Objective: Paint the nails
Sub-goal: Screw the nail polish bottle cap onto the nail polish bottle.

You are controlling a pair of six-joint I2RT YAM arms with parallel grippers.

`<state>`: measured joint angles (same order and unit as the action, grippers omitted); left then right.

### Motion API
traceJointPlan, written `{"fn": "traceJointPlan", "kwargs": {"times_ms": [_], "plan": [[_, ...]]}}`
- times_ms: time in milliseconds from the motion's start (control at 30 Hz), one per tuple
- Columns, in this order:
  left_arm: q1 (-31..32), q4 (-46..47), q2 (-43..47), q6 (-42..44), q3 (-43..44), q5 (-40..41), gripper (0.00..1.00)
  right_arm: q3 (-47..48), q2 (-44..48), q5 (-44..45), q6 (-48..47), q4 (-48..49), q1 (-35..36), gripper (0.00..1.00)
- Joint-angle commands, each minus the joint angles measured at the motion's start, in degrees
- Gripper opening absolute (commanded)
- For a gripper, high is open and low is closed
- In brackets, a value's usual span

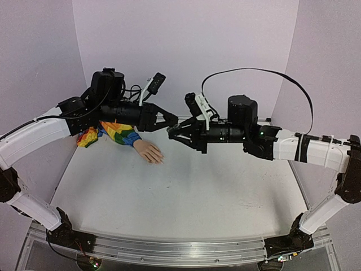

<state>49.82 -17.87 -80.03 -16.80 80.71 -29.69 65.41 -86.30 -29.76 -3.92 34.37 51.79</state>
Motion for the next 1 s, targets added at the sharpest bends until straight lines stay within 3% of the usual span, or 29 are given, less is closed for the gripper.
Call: {"fn": "traceJointPlan", "kwargs": {"times_ms": [0,100,233,267,367,500,533,733,967], "plan": [[3.38,5.65,-0.57,11.89,5.93,-42.93,0.0,6.66,1.1,-43.99,18.04,18.3,1.24,0.0],[3.39,5.61,-0.07,12.17,7.91,-49.2,0.0,4.87,2.32,-42.83,19.84,20.35,2.16,0.0],[3.02,4.83,1.09,11.37,7.97,-46.91,0.01,1.57,4.56,-33.8,12.84,15.73,2.09,0.0],[2.82,4.71,1.61,10.56,7.58,-45.04,0.07,0.79,5.17,-31.53,10.93,14.41,2.09,0.0],[1.78,3.77,4.05,8.5,5.89,-37.42,0.46,-1.33,6.72,-22.8,4.79,10.6,2.07,0.0],[0.89,-1.45,9.33,9.03,2.84,-21.05,0.81,-2.58,6.32,-12.83,-2.14,8.07,2.15,0.0],[0.89,-2.75,10.45,8.42,2.43,-16.27,0.84,-2.71,6.07,-11.18,-2.77,8.0,2.13,0.0],[0.89,-8.8,10.45,-4.51,3.83,6.41,0.93,-2.61,4.91,3.52,-4.33,8.04,2.17,0.0],[0.89,-9.16,8.66,-8.56,4.09,9.9,0.87,-1.83,3.32,10.94,-4.08,8.39,2.14,0.0]]}}
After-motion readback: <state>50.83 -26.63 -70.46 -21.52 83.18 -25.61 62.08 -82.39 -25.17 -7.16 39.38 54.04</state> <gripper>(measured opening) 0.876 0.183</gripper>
